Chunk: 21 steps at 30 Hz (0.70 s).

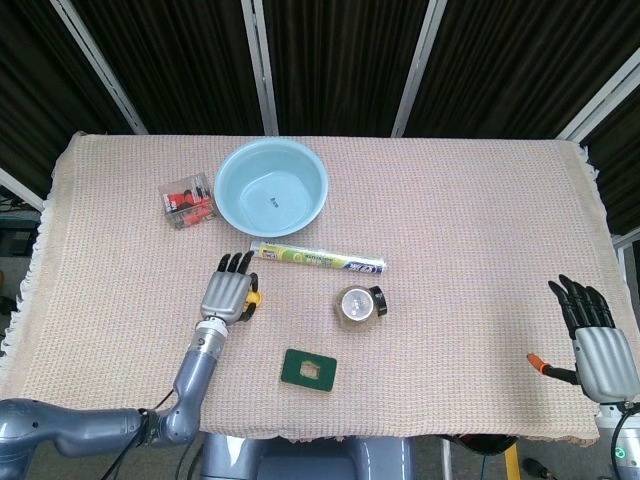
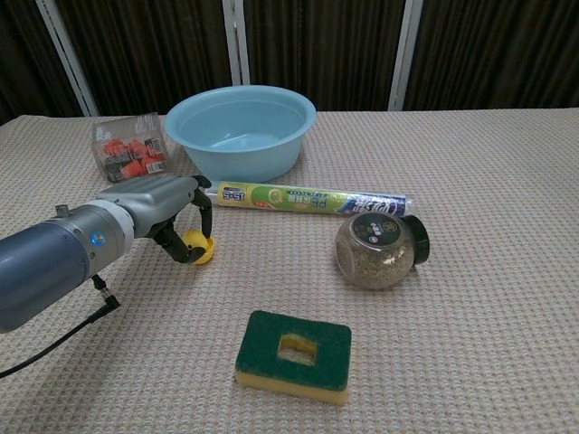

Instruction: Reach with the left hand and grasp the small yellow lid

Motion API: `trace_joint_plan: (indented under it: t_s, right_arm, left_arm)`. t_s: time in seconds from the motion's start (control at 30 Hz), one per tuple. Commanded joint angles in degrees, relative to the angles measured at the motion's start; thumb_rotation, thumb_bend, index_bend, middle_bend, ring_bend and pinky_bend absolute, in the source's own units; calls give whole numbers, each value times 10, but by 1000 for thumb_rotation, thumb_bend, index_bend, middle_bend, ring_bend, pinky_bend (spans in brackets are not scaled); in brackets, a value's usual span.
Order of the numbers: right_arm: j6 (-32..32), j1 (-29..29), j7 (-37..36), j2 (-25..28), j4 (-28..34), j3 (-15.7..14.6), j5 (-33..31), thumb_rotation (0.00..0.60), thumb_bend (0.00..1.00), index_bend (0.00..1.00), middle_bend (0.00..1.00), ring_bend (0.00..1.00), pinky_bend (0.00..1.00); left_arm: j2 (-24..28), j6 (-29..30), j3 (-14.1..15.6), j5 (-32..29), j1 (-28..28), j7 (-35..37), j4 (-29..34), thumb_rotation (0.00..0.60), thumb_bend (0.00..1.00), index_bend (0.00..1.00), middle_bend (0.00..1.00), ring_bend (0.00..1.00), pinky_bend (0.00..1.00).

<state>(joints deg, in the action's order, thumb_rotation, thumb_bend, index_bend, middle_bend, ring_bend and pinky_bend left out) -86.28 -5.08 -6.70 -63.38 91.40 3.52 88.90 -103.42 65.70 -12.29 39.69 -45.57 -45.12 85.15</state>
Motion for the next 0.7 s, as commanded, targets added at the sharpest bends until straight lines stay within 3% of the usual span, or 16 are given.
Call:
trace_joint_plan:
  t_s: [0.03, 0.27, 0.43, 0.7]
  right_arm:
    - [0, 0, 0, 0, 0, 0, 1, 600, 45, 14, 0, 0, 31]
    - [-2, 1, -2, 0, 0, -1, 3, 600, 45, 13, 0, 0, 31]
    - [-3, 1, -3, 0, -1, 0, 3, 600, 45, 13, 0, 0, 31]
    - [-5, 1, -1, -1, -1, 0, 4, 600, 45, 13, 0, 0, 31]
  left_arm:
    - [-4, 0, 0, 6, -1, 4, 0, 600, 474, 441, 0, 0, 0]
    - [-8, 5, 1, 9, -3, 3, 1, 600, 454, 411, 0, 0, 0]
    - [-2, 5, 0, 0, -3, -3, 8, 600, 374, 234, 0, 0, 0]
    - [12, 10, -2, 1, -5, -10, 28, 600, 364, 137, 0, 0, 0]
